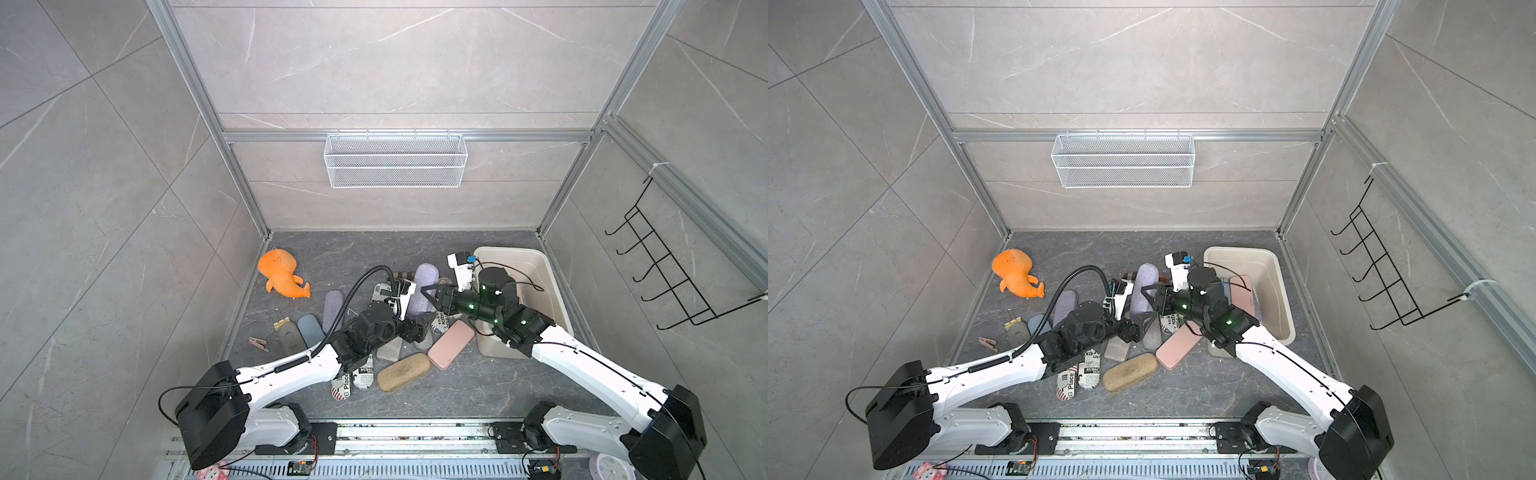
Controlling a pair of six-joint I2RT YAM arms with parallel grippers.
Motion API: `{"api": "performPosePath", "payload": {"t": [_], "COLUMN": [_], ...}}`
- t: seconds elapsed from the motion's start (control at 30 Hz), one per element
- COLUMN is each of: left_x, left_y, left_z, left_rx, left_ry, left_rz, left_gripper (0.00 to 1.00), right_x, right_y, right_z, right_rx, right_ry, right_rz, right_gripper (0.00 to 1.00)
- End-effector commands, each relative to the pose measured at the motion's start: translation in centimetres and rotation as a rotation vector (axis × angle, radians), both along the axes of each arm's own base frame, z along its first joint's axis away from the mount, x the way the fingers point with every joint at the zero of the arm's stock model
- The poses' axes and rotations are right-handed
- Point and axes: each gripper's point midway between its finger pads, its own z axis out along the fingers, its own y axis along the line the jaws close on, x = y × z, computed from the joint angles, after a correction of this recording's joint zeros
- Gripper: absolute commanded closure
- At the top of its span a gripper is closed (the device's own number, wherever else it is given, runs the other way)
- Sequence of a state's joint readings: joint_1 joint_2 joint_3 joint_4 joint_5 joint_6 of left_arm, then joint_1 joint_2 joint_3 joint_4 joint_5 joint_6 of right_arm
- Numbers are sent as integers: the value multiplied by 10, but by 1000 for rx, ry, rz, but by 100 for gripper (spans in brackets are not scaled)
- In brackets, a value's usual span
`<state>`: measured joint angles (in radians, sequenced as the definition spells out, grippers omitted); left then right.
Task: Put the glasses cases into the storage boxes
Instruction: Pick up the glasses case at the center of the board, then place the glasses case in the storage box.
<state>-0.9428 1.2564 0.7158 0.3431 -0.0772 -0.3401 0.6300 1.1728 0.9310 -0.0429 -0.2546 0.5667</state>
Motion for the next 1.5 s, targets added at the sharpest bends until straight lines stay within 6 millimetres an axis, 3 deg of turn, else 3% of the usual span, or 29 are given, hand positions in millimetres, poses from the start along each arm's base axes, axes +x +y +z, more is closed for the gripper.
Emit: {"api": "performPosePath", "payload": {"t": [0.0, 0.2, 0.43, 0.63, 0.87, 1.0, 1.2, 1.37, 1.47], "left_x": [4, 10, 4, 2, 2, 1, 0, 2, 3], "left_y": [23, 81, 109, 112, 111, 112, 116, 113, 111], "left_z": [25, 1, -15, -15, -20, -25, -31, -23, -20], "left_rx": [-50, 15, 55, 63, 75, 85, 91, 84, 92], "left_ry": [-31, 63, 90, 88, 100, 112, 130, 112, 111], "left_rz": [106, 363, 438, 439, 432, 436, 453, 444, 443], "left_gripper": [14, 9, 8, 7, 7, 7, 7, 7, 7], "right_x": [7, 15, 25, 25, 16, 17, 21, 24, 19], "right_y": [-15, -47, -112, -172, -210, -211, -190, -184, -185], "right_z": [35, 66, 75, 58, 9, -26, -88, -118, -125], "right_rx": [-69, -226, -428, -515, -649, -706, -709, -726, -705], "right_ry": [-113, -219, -216, -114, 24, 111, 246, 317, 345], "right_rz": [-61, -165, -364, -538, -654, -638, -530, -502, -512], "right_gripper": [62, 63, 64, 64, 65, 64, 62, 63, 61]}}
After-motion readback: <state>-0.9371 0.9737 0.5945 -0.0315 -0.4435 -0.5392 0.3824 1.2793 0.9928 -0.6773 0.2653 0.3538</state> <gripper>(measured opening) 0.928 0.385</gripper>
